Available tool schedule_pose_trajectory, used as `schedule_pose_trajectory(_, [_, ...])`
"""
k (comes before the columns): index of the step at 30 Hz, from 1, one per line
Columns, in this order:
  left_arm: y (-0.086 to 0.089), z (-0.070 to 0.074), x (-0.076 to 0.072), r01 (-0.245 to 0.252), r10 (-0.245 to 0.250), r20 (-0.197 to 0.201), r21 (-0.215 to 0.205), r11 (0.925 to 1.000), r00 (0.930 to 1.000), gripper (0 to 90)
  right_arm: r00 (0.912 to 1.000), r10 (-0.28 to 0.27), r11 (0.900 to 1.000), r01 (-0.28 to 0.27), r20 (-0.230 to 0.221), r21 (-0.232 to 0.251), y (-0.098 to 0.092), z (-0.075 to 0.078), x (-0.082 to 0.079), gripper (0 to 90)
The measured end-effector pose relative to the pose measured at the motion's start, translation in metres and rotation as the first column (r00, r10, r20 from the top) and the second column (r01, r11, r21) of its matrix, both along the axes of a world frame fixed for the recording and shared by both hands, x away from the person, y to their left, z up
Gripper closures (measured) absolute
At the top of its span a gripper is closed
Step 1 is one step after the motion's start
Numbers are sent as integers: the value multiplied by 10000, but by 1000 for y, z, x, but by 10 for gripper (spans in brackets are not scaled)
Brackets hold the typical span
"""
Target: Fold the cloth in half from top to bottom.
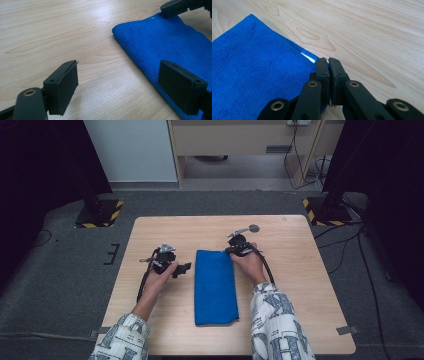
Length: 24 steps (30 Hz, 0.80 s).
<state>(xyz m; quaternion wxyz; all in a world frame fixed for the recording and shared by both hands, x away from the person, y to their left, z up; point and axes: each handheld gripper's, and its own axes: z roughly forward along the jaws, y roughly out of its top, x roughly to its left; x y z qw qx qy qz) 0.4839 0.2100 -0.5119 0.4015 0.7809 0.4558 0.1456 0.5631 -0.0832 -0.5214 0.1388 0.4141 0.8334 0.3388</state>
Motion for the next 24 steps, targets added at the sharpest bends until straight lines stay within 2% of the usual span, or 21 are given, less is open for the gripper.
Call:
schedule_pose_trajectory(4, [-8, 0, 4, 58, -59, 46, 50, 10000, 10000, 185, 10000, 69, 9998, -69, -8, 182, -2, 3, -6, 875])
schedule_pose_trajectory(9, [-23, 2, 16, -79, 80, 82, -122, 9999, 9999, 213, 10000, -57, 9996, 58, -48, 267, -6, 1, -10, 874])
schedule_pose_trajectory(12, [-32, 2, 21, 2, -2, 170, -13, 10000, 9999, 248, 10000, 52, 9996, -52, -16, 274, -9, 2, -11, 874])
schedule_pose_trajectory(15, [-39, 1, 29, -113, 116, 149, -174, 9998, 9998, 292, 10000, 64, 9996, -64, 5, 258, -10, 4, -12, 872])
schedule_pose_trajectory(18, [-42, -1, 34, -181, 182, 156, -39, 9998, 9997, 339, 10000, 45, 9997, -46, 22, 246, -9, 5, -12, 871])
schedule_pose_trajectory(20, [-43, -2, 37, -242, 244, 135, -112, 9996, 9996, 381, 10000, 36, 9998, -38, 87, 209, -8, 5, -12, 871])
schedule_pose_trajectory(22, [-44, -5, 40, -353, 352, 281, 16, 9994, 9990, 415, 9998, 36, 9999, -39, 175, 135, -7, 5, -11, 871])
schedule_pose_trajectory(24, [-46, -7, 44, -259, 258, 66, 208, 9994, 9996, 431, 9998, -21, 9998, 18, 188, 186, -6, 5, -11, 871])
